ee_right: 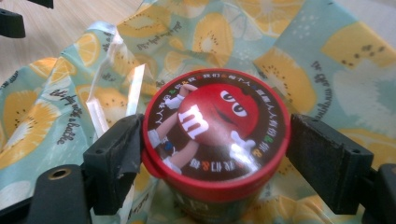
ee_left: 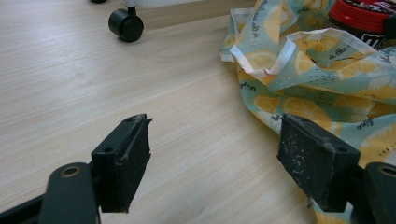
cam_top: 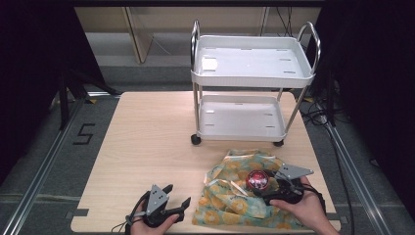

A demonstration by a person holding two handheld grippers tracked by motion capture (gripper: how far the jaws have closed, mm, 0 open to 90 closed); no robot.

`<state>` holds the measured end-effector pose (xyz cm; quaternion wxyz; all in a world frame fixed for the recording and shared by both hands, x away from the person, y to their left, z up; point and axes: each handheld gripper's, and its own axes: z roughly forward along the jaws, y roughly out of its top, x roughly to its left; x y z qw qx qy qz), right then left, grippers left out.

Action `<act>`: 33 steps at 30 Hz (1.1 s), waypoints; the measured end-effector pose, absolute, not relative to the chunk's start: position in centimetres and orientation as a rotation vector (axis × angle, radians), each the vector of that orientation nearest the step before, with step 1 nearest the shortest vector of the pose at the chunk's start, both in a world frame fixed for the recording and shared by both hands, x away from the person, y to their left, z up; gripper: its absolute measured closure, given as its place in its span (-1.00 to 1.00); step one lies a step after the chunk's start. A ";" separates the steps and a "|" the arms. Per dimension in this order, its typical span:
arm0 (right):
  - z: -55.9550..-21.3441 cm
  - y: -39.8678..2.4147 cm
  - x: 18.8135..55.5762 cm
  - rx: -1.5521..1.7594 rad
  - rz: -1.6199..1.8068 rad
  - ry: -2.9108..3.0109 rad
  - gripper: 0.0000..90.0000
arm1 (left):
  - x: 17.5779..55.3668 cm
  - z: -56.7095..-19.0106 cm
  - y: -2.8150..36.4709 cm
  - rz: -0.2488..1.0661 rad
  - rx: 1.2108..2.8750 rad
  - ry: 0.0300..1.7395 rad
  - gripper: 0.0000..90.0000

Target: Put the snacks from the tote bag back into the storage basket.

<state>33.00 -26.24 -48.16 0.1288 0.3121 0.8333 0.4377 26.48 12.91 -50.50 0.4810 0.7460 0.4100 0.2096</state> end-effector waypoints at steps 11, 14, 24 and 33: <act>-49.0 -25.5 33.6 0.955 1.256 2.450 -0.53 | 26.4 -50.5 12.9 0.504 1.806 0.997 -0.45; -49.1 -25.5 33.7 0.933 1.262 2.444 -0.53 | 26.5 -50.5 12.9 0.508 1.816 0.984 -0.45; -49.3 -25.5 33.8 0.908 1.270 2.436 -0.49 | 26.5 -50.5 12.9 0.505 1.819 0.980 -0.45; -49.4 -25.5 33.8 0.904 1.280 2.434 -0.47 | 26.4 -50.5 12.7 0.487 1.801 1.000 -0.45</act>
